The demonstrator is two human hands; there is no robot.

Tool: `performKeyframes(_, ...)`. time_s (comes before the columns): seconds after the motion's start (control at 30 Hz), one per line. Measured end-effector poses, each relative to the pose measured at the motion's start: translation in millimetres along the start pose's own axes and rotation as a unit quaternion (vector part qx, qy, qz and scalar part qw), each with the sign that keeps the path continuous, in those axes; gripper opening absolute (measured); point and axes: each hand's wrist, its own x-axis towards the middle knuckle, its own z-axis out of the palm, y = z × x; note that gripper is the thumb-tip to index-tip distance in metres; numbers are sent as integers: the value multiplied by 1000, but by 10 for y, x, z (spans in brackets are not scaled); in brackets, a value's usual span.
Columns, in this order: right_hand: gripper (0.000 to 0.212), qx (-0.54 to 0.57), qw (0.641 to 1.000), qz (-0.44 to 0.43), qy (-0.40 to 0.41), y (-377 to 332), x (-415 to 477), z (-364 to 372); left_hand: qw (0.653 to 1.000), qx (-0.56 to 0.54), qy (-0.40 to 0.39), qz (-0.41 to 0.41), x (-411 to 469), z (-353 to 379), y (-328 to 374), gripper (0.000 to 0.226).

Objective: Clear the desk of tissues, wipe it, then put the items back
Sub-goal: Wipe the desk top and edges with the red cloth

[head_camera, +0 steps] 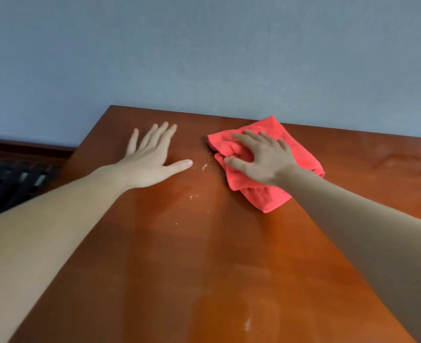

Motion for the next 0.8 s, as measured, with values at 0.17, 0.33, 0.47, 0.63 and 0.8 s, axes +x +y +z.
performKeyframes(0.17,58,-43,999,23,20,-66,150,236,997,28,-72,-9,68,103,-351,103)
performKeyframes(0.33,49,-53,996,48,46,-128,528,271,997,53,-61,8,117,266,-421,106)
performKeyframes(0.47,48,-30,993,95,67,-348,919,306,997,53,-59,23,124,264,-451,109)
performKeyframes(0.63,42,-29,996,7,86,-534,994,351,996,46,-69,29,121,249,-463,113)
performKeyframes(0.8,47,-44,985,-164,23,-186,845,141,994,43,-90,41,129,207,-486,120)
